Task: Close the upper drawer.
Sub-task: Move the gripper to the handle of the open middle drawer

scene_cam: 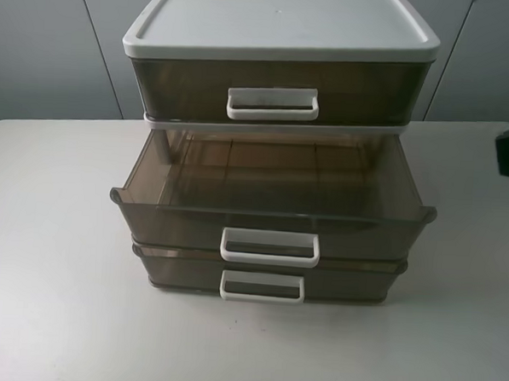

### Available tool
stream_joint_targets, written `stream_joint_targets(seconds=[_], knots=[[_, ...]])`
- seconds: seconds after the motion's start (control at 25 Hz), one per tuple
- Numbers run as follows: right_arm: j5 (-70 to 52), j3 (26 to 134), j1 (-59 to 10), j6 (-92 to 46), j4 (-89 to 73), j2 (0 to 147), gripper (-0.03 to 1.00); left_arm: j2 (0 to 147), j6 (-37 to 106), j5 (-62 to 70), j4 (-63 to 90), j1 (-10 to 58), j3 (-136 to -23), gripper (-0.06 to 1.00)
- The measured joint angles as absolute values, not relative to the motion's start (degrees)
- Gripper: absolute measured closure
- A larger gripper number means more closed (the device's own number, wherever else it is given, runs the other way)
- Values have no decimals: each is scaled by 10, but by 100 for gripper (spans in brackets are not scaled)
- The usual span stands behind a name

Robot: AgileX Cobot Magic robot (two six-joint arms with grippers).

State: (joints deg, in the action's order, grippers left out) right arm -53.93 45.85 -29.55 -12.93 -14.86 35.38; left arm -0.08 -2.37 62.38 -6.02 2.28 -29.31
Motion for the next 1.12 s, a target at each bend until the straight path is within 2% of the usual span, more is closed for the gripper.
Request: stream_joint_targets(seconds=[0.32, 0.64, 1.12], knots=[[-530, 470, -396, -162, -234, 451, 27, -1, -24, 624, -60, 23, -293, 20], [-435, 473, -527, -118, -230, 555, 27, -1, -24, 624, -60, 23, -293, 20], [-332, 473, -607, 37, -233, 690, 27, -1, -24, 624, -60, 23, -293, 20]])
